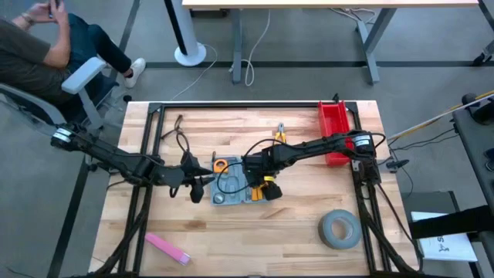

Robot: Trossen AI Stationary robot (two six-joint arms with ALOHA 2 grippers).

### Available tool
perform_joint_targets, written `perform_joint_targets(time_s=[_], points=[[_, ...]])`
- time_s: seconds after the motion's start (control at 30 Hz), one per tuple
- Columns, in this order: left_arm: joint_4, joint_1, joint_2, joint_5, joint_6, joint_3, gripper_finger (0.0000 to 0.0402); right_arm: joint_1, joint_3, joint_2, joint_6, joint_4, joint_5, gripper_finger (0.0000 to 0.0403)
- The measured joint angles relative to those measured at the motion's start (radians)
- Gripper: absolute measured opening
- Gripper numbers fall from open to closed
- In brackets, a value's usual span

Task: Prefit tool cases
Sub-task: Remove the yellow hex key set from the gray pre-fit tool case

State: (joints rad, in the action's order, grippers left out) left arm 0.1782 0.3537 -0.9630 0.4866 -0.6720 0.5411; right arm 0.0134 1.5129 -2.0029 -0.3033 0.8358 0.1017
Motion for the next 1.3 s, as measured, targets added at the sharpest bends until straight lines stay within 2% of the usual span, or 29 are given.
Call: perform_joint_targets(time_s=[0.27, 0.83, 1.3], points=[[0.001, 0.0, 0.0, 0.0, 0.0, 0.0, 0.0137, 0.028, 0.0, 0.0, -0.03, 0.001, 0.008, 0.0311], [0.001, 0.0, 0.0, 0.0, -0.003, 0.0, 0.0137, 0.001, -0.001, -0.011, -0.056, -0.04, 0.0, 0.0312], [0.001, 0.0, 0.0, -0.006, -0.003, 0.0, 0.0137, -0.023, -0.047, -0.011, -0.045, -0.055, 0.056, 0.0312]])
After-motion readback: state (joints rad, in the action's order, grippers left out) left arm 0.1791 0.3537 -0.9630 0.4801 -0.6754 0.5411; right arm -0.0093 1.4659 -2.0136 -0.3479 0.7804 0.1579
